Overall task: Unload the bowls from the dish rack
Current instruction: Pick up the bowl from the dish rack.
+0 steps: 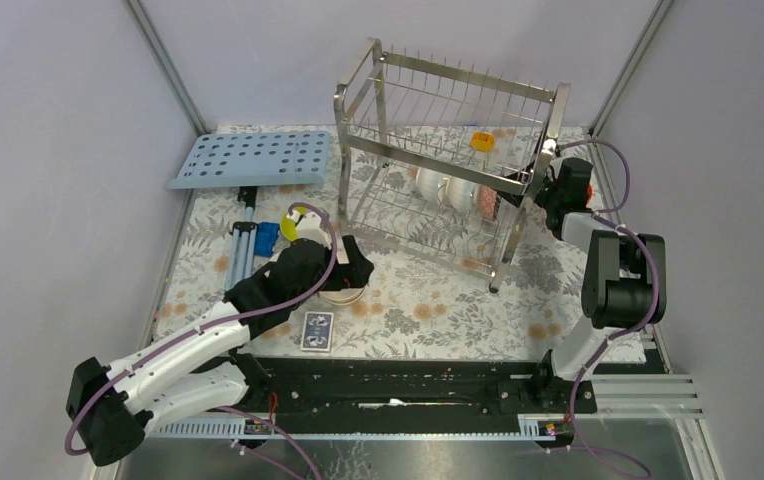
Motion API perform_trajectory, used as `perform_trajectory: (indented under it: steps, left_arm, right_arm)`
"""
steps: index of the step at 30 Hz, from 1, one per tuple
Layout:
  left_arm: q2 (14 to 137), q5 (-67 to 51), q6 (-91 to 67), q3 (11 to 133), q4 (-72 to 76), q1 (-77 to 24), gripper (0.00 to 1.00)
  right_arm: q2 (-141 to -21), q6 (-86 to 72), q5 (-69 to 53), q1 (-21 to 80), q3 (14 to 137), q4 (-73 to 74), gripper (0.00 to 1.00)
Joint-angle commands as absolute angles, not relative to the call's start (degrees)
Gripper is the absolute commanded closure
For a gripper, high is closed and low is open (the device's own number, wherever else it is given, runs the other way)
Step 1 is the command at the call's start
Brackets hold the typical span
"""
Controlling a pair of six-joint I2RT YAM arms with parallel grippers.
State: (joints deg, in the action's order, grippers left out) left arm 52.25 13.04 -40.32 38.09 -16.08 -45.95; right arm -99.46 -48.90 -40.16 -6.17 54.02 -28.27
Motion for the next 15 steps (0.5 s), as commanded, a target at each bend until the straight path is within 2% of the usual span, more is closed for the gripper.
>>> perform_trajectory:
  steps: [1,15]
  left_arm:
    - [51.03,15.08,-39.23,38.80,-15.09,-45.62,0.01]
    - [50.34,15.46,-38.84,39.30,-15.49,-45.62,0.01]
  right_arm:
    - [-94.94,-49.13,-41.53,-5.71,54.64,-28.72,1.00]
    - [-90.01,-46.59,-41.05,-6.94,55.09,-23.74,1.00]
